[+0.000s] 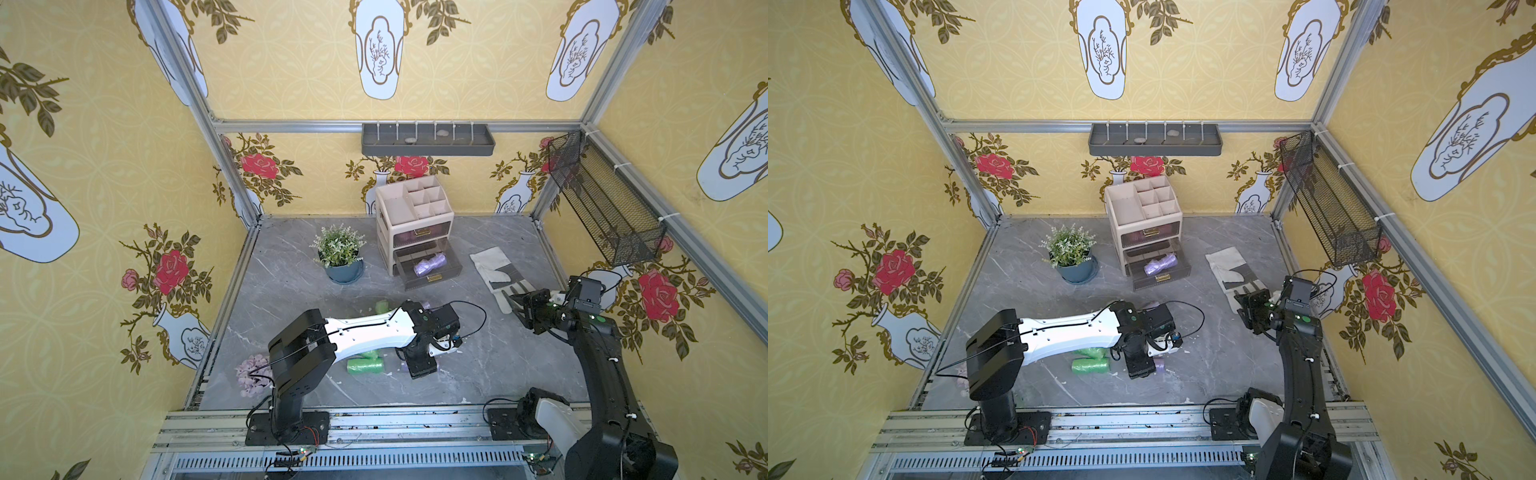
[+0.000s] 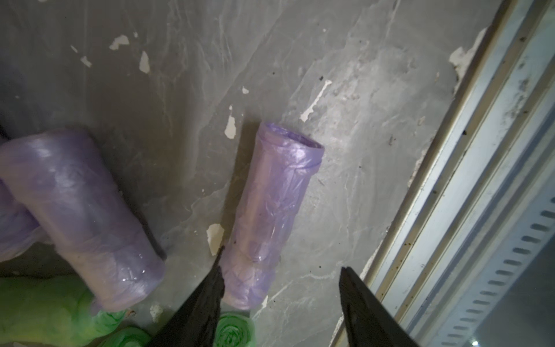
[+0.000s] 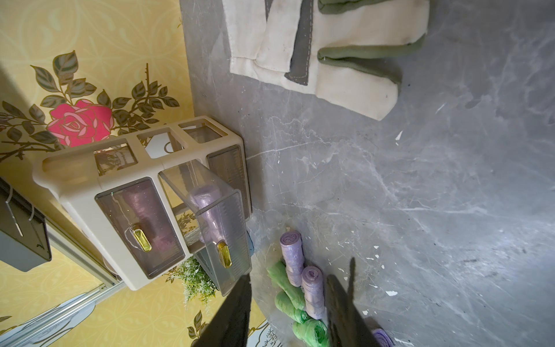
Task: Sort the rolls of trash bags by color and place them into the drawer
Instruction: Pick up the roll of trash bags from the center of the board.
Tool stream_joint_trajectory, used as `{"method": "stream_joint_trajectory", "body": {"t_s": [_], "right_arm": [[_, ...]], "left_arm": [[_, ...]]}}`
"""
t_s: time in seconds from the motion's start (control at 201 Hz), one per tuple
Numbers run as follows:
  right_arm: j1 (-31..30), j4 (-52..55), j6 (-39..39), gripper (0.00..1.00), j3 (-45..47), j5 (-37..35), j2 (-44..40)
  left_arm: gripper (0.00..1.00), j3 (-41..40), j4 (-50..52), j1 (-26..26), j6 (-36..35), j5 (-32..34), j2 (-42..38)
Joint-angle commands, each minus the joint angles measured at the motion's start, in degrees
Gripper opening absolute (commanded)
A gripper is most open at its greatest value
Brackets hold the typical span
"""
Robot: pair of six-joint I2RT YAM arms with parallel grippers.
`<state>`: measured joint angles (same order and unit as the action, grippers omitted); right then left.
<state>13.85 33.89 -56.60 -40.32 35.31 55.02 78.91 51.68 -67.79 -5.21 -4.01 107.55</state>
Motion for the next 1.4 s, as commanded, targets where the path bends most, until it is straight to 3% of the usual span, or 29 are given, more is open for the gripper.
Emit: {"method": "stream_joint_trajectory", "body": {"t_s": [0.0,0.468,0.996,1.22,1.394], "right_arm": [[0.10,-3.03,-0.06,0.42,0.45,0.72,0.28],[0.07,-4.70,-0.67,0.42,1.49,0.46,2.18],[0.04,-5.66,-1.25,0.41,2.24,0.46,2.90],[0.10,-5.09,-1.71,0.41,0.98,1.15,3.07],[0.22,-2.94,-1.16,0.41,-1.54,1.82,3.24]], "left_arm": [[0.63,-0.49,-0.73,0.03,-1.18,2.16,0.91],[0.54,-0.33,-2.28,-0.06,-0.94,1.20,4.16],[0.26,-0.57,-2.29,-0.06,-1.00,1.36,4.31],[0.22,0.32,0.01,0.26,0.21,4.73,-2.57],[0.18,9.11,7.90,2.22,0.83,12.23,-6.08]]}}
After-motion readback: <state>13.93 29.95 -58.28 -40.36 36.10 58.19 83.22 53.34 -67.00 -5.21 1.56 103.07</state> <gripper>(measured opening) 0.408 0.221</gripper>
